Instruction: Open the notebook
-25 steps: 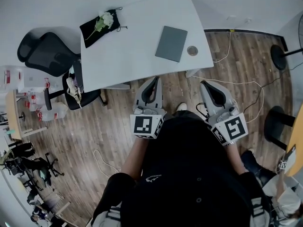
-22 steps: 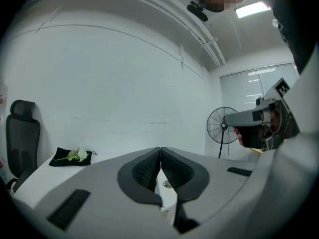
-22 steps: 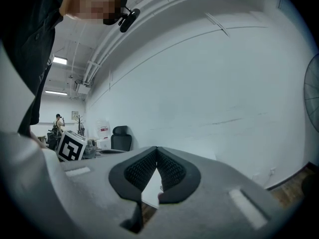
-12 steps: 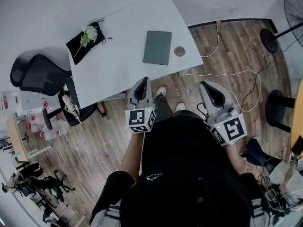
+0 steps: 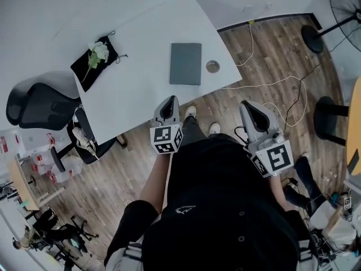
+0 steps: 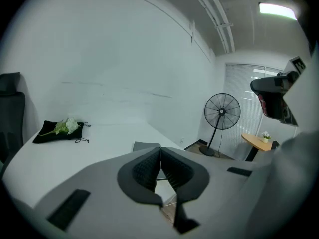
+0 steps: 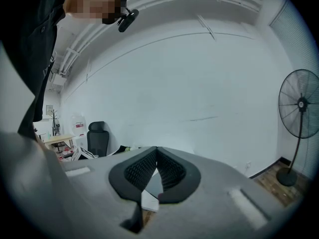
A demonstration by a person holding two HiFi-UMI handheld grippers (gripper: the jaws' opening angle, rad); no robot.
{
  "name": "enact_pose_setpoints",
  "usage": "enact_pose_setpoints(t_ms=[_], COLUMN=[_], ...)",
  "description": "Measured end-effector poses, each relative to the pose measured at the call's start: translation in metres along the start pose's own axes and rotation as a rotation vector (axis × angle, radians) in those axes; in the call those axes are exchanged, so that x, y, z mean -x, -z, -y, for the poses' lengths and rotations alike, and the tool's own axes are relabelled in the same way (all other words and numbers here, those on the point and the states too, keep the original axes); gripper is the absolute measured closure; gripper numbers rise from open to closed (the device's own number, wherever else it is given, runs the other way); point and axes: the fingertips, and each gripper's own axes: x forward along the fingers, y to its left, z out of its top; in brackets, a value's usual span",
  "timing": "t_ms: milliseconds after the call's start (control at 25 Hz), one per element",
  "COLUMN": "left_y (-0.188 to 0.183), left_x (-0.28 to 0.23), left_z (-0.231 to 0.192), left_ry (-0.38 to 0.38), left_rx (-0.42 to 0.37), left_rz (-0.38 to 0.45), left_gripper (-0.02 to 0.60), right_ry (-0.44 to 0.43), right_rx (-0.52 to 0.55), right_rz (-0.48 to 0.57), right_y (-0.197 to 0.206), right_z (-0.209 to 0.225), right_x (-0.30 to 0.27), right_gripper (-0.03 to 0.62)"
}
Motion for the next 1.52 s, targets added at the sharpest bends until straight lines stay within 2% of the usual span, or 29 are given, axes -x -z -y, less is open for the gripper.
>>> enact_pose_setpoints(t_ms=[120,360,560,1160,1320,1520], left_y=[0.006,0.024,0.042,0.091,0.101,0.111], left_x=[-0.015,-0.049,-0.070,-0.122,-0.128,-0.134], left_z=[-0.024,-0.058,-0.078,-0.101,-0.099,-0.104], left_ry=[-0.002,0.032,0.072,0.191,0.227,0.252], left_rx=[0.048,-0.005,0.003,-0.038,0.005,0.098], left_rz=[-0.031,-0.113,-0.169,-0.358,-0.408,-0.454], left_gripper=[0.575,0.575,0.575,0.574,0.574,0.574], right_ry=[0.033,0.089,0.136,0.318,0.332,0.348], right_rx=[0.002,-0.007,-0.012,-0.068,-0.074,-0.082], right_rz=[-0.016,-0.022,-0.029,-0.062,-0.077,-0.085], right_y=[0.000,-0.002,-0.002,0.015,0.018,0.020], right_z=[-0.004,-0.011,-0.020,-0.026,-0.026,-0.024], right_x=[-0.014,-0.043,-0.063,-0.077,-0.081,-0.084], right_gripper=[0.589,0.589,0.588,0.589,0.588,0.589])
